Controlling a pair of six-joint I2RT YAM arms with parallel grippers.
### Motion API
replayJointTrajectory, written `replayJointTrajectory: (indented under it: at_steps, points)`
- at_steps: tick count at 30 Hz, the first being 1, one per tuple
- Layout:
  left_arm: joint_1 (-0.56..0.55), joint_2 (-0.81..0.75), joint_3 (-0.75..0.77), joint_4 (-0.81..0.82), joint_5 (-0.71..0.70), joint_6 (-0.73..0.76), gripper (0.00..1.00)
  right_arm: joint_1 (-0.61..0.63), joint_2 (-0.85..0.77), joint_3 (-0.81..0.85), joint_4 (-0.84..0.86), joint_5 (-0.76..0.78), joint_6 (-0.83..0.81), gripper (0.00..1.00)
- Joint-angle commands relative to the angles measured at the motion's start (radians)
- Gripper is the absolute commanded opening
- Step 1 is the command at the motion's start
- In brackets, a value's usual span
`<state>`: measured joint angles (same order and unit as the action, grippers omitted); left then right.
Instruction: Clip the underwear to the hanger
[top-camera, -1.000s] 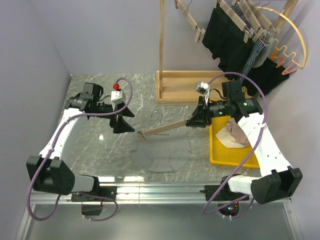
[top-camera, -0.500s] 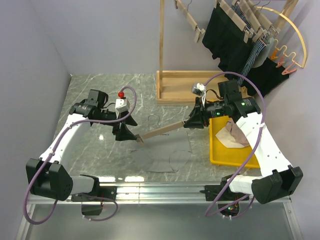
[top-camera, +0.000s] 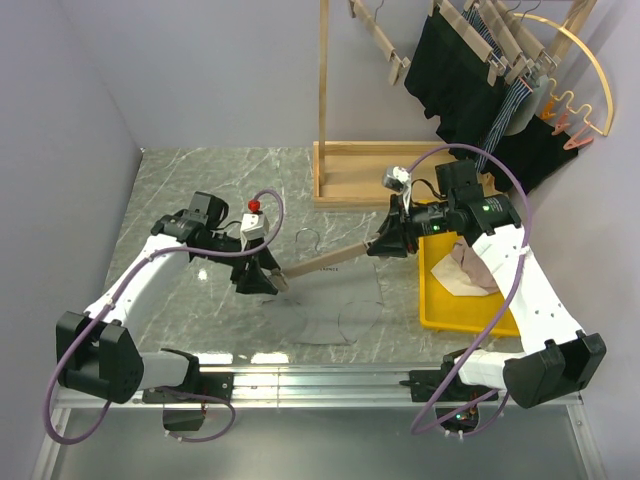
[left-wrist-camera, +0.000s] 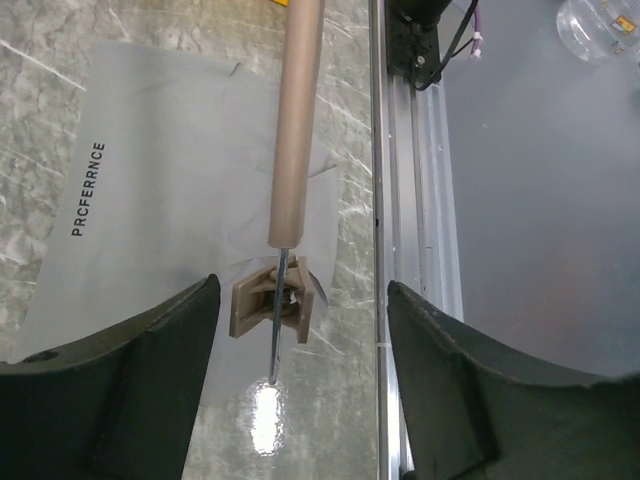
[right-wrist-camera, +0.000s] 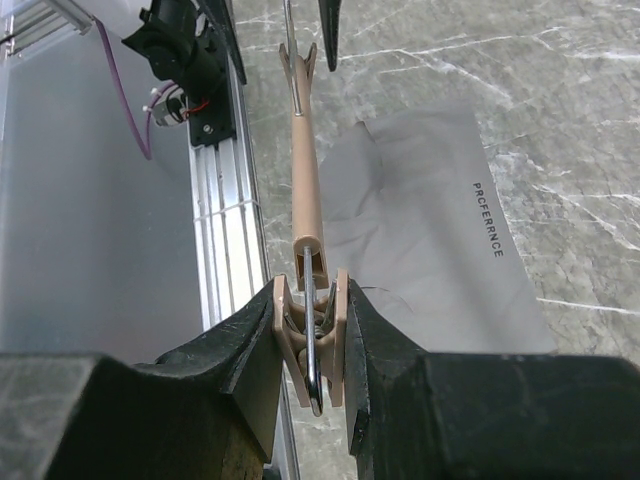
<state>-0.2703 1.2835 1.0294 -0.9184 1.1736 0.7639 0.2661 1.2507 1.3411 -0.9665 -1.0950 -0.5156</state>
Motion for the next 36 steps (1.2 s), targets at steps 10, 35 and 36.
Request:
replayJointTrajectory:
  at_steps: [10, 35, 36]
  points:
    - [-0.004, -0.016, 0.001, 0.006, 0.023, 0.035, 0.30, 0.024, -0.040, 0.050, -0.017, -0.005, -0.020, 0.00]
    - [0.204, 0.261, 0.144, -0.085, 0.049, 0.054, 0.00, 0.005, -0.028, -0.048, 0.426, 0.434, 0.233, 0.84]
    - [0.210, 0.290, 0.144, -0.047, 0.041, 0.032, 0.00, 0.008, -0.025, -0.059, 0.442, 0.445, 0.248, 0.80]
